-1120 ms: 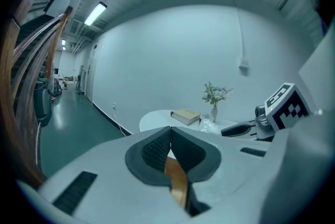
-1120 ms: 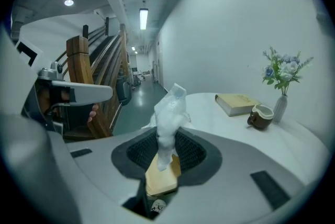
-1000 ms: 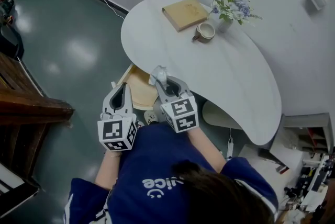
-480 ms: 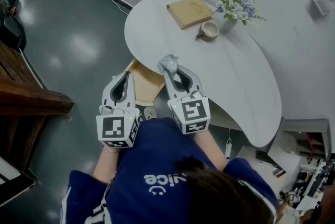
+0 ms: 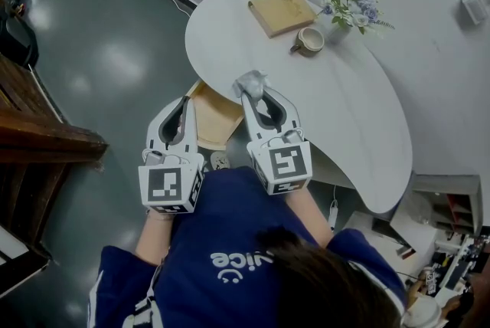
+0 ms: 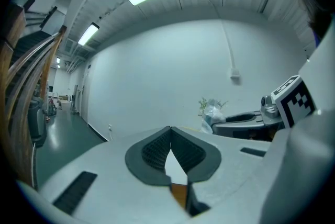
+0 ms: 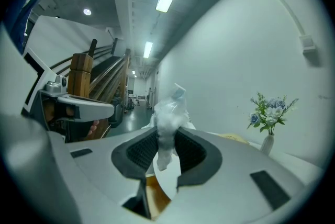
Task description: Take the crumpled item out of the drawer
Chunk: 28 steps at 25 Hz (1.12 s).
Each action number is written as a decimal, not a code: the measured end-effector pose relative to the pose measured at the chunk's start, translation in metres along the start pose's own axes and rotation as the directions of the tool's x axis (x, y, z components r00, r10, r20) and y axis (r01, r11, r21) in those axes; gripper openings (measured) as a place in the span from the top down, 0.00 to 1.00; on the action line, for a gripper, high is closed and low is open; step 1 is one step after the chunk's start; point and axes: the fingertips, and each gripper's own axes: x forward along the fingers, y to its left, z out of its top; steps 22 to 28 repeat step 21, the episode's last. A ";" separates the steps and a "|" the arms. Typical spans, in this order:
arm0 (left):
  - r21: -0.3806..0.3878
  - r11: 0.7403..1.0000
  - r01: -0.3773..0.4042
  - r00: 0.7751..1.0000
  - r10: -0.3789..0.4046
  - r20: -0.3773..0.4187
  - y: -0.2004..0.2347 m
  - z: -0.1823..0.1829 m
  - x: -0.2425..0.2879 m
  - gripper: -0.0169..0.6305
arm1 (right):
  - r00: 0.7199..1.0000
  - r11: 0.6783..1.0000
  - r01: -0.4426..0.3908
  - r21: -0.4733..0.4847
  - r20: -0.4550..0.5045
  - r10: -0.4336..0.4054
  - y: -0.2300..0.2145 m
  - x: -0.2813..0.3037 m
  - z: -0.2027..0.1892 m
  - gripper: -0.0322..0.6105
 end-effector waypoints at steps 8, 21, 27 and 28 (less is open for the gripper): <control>0.024 1.000 -0.002 1.000 0.002 -0.006 0.006 0.000 -0.006 0.97 | 1.000 1.000 0.010 -0.021 -0.001 -0.010 0.008 0.000 -0.004 0.79; 0.012 1.000 -0.006 1.000 0.006 -0.007 0.015 -0.003 -0.011 0.97 | 1.000 1.000 -0.001 -0.022 0.002 0.001 0.018 0.003 -0.006 0.79; 0.012 1.000 -0.006 1.000 0.006 -0.007 0.015 -0.003 -0.011 0.97 | 1.000 1.000 -0.001 -0.022 0.002 0.001 0.018 0.003 -0.006 0.79; 0.012 1.000 -0.006 1.000 0.006 -0.007 0.015 -0.003 -0.011 0.97 | 1.000 1.000 -0.001 -0.022 0.002 0.001 0.018 0.003 -0.006 0.79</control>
